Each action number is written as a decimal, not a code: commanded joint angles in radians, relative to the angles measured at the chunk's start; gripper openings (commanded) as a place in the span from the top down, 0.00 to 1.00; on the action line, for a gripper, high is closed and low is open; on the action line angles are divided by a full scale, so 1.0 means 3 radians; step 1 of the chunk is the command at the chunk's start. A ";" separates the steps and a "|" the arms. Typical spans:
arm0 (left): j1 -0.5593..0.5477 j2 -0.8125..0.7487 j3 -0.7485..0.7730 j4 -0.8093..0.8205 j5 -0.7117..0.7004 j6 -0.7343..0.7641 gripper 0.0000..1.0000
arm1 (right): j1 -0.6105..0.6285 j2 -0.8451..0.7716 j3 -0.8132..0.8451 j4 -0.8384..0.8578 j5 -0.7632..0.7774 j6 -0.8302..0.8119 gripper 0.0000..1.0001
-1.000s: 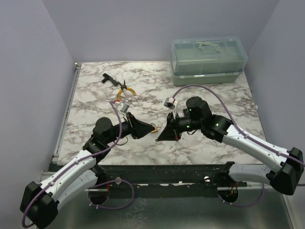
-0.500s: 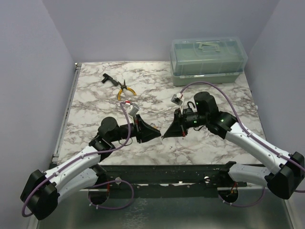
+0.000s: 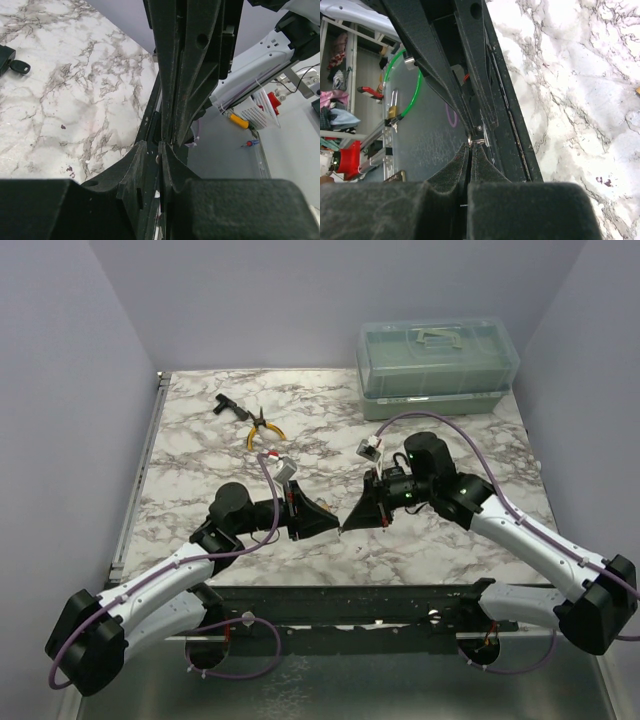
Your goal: Unlock with the key
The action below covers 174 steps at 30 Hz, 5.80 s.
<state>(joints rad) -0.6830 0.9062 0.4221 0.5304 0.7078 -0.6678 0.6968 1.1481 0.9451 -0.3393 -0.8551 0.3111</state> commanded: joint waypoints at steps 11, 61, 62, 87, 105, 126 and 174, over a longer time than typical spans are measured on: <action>-0.0026 -0.0013 0.0091 0.0124 0.0111 0.0030 0.76 | -0.0012 0.0087 -0.0030 -0.0012 -0.0031 -0.0063 1.00; -0.0075 -0.0147 -0.0012 0.0047 -0.0118 -0.0102 0.65 | -0.0016 0.0045 0.0024 0.0026 -0.0147 -0.0066 1.00; -0.0075 -0.0132 -0.0011 0.0047 -0.0113 -0.0094 0.65 | -0.0016 0.0047 0.0022 0.0031 -0.0155 -0.0069 1.00; -0.0119 -0.0023 -0.0057 0.0052 -0.0020 -0.0125 0.75 | -0.0016 0.0091 0.0134 0.0042 -0.0050 -0.0052 1.00; -0.0120 -0.0219 -0.0120 0.0057 -0.0081 -0.0158 0.69 | -0.0019 0.0129 0.0087 0.0088 -0.0040 -0.0034 1.00; -0.0119 -0.0072 -0.0130 0.0119 -0.0156 -0.0199 1.00 | -0.0019 0.0193 0.0125 0.0135 -0.0051 -0.0010 1.00; -0.0120 -0.0993 -0.1020 0.1143 -0.2125 -0.1341 1.00 | 0.0026 0.0160 -0.1179 0.3816 0.0988 0.2110 0.50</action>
<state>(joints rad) -0.7155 0.5911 0.1299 0.7788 0.1226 -1.0233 0.6949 1.1603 0.5457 0.6941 -0.5446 0.9249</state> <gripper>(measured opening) 0.018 0.535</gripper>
